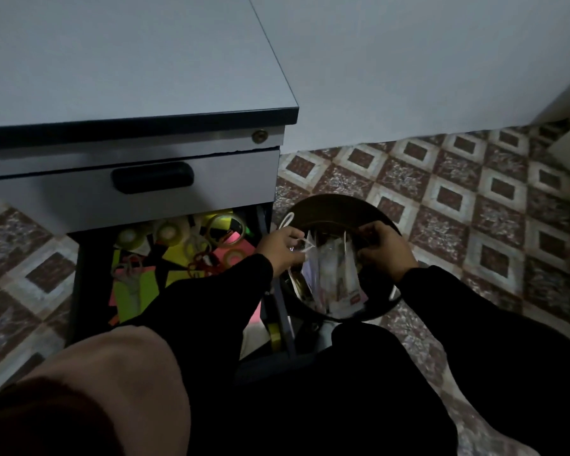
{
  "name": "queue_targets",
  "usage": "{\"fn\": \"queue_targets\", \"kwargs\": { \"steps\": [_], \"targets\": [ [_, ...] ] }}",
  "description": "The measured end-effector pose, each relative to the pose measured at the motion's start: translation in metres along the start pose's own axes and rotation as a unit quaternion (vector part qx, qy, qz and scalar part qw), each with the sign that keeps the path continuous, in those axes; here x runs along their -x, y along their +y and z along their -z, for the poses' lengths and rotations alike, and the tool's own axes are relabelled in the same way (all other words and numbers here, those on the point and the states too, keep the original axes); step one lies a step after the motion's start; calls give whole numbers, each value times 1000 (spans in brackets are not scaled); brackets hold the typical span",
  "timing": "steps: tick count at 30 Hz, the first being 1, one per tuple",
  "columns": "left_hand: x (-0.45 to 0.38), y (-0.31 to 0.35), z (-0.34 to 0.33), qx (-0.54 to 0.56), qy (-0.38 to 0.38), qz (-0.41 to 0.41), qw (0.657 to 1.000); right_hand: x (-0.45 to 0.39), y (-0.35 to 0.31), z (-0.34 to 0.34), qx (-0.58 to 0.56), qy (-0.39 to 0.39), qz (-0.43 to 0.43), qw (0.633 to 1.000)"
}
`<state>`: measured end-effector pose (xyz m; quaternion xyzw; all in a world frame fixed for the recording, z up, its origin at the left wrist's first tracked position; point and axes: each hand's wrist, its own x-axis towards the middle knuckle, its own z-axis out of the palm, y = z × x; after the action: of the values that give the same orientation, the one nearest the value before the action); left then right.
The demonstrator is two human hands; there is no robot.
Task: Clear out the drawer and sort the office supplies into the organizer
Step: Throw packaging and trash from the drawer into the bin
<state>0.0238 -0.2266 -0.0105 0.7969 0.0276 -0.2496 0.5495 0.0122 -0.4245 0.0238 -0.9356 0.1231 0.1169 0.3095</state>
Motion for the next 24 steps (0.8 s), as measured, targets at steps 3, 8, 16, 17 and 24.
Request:
{"fn": "queue_targets", "kwargs": {
  "steps": [3, 8, 16, 17, 24],
  "targets": [
    [9, -12, 15, 12, 15, -12, 1000, 3, -4, -9, -5, -24, 12, 1000],
    [37, -50, 61, 10, 39, -32, 999, 17, -40, -38, -30, -90, 77, 993],
    [99, -126, 136, -125, 88, 18, 988, 36, -101, -116, -1, -213, 201, 956],
    [104, -134, 142, -162, 82, 25, 983, 37, -106, -124, 23, -229, 218, 948],
    [121, -191, 162, -477, -98, 91, 869, 39, -104, -173, 234, -326, 319, 858]
  ]
}}
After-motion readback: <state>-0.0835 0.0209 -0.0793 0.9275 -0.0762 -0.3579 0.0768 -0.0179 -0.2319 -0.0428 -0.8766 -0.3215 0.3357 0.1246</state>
